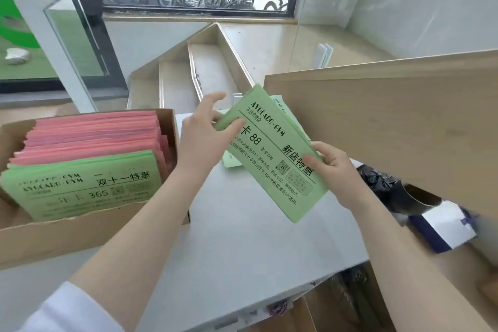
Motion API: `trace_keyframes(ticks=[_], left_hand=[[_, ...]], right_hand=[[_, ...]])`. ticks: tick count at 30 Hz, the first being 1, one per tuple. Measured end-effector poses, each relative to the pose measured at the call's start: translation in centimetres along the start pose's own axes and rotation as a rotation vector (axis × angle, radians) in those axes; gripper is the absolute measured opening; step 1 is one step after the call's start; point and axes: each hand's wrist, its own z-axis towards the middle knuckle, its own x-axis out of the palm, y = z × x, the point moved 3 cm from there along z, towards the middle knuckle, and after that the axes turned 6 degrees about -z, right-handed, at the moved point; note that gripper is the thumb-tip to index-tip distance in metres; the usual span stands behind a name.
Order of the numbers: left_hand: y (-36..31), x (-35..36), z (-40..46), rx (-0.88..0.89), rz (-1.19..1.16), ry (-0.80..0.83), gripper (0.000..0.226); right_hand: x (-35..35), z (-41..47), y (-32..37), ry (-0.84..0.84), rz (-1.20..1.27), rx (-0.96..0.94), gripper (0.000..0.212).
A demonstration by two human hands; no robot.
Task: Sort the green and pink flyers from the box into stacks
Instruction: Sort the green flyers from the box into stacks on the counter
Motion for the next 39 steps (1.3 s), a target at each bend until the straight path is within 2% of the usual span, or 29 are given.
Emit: trace_keyframes(ticks=[3, 5, 8, 18, 21, 23, 28, 31, 33, 36, 39], left_hand=[[3.2, 3.9, 2.3, -0.362, -0.553, 0.011, 0.041], [4.9, 7.2, 3.1, -0.471, -0.728, 0.034, 0.042], [6.7, 11.2, 4.0, -0.488, -0.688, 0.126, 0.037], [9.6, 15.7, 12.2, -0.401, -0.294, 0.085, 0.032], [10.8, 16.9, 13.2, -0.389, -0.131, 0.131, 0.040], [11.5, 17.4, 13.0, -0.386, -0.046, 0.147, 0.034], [12.5, 18.0, 12.5, -0.396, 0.028, 0.119, 0.033], [12.4, 18.2, 11.9, -0.454, -0.017, 0.095, 0.045], [12.1, 18.6, 11.0, -0.496, -0.090, 0.082, 0.056], [12.7, 19.6, 10.0, -0.605, -0.336, 0.066, 0.062], [14.0, 20.7, 9.9, -0.692, -0.433, 0.080, 0.068]], right_hand=[[-1.1, 2.8, -1.0, -0.063, 0.073, 0.066, 0.020], [-1.5, 4.9, -1.7, -0.089, 0.103, 0.084, 0.020], [-1.6, 8.1, -2.6, -0.127, 0.099, 0.094, 0.019], [-2.8, 17.5, -4.0, -0.294, -0.180, 0.130, 0.023], [-2.8, 18.5, -6.0, -0.256, -0.376, 0.222, 0.023], [-2.8, 18.7, -7.3, -0.231, -0.484, 0.250, 0.023], [-2.6, 18.7, -8.1, -0.197, -0.655, 0.254, 0.029], [-3.0, 18.9, -8.2, -0.149, -0.631, 0.283, 0.038], [-3.1, 19.1, -7.9, -0.099, -0.478, 0.325, 0.041], [-2.4, 19.4, -7.3, -0.028, -0.159, 0.380, 0.035], [-1.8, 20.0, -7.8, 0.012, -0.074, 0.363, 0.032]])
